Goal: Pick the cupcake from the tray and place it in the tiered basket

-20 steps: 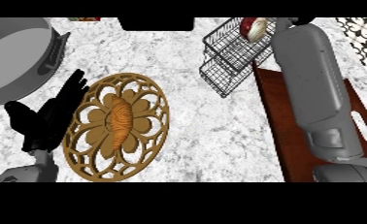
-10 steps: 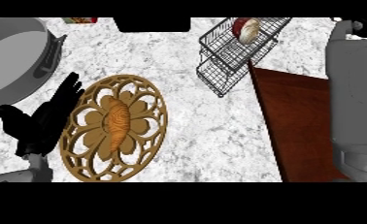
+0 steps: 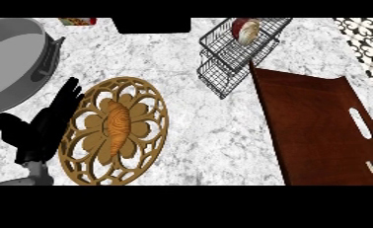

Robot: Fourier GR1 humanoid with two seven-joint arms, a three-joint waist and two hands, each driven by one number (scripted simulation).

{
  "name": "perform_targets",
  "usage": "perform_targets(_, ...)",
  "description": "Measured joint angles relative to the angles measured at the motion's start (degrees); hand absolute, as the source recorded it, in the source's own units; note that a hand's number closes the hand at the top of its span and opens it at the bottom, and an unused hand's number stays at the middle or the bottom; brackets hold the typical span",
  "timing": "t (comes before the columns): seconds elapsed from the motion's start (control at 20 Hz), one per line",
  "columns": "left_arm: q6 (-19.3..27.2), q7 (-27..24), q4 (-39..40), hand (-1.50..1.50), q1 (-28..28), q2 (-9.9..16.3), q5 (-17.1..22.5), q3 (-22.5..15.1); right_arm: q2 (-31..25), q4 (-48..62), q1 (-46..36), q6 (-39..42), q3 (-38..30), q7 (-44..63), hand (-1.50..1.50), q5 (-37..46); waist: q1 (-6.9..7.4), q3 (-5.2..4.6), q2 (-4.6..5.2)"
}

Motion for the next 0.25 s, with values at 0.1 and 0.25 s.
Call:
perform_targets(0.1,-0.5,-0.5,0.4,0.0,0.0,0.3,0.4,0.6,-1.6,-5.1,4.3,2.8,-2.7,1.1,-1.5,-3.2,0.04,0.0,0.04)
perform_targets(0.25,0.1,-0.8,2.3,0.0,-1.9,-0.1,-0.4,0.4,-3.9,-9.9,9.7,6.4,-7.1,1.2,-1.5,-8.3,0.2,0.01,0.17)
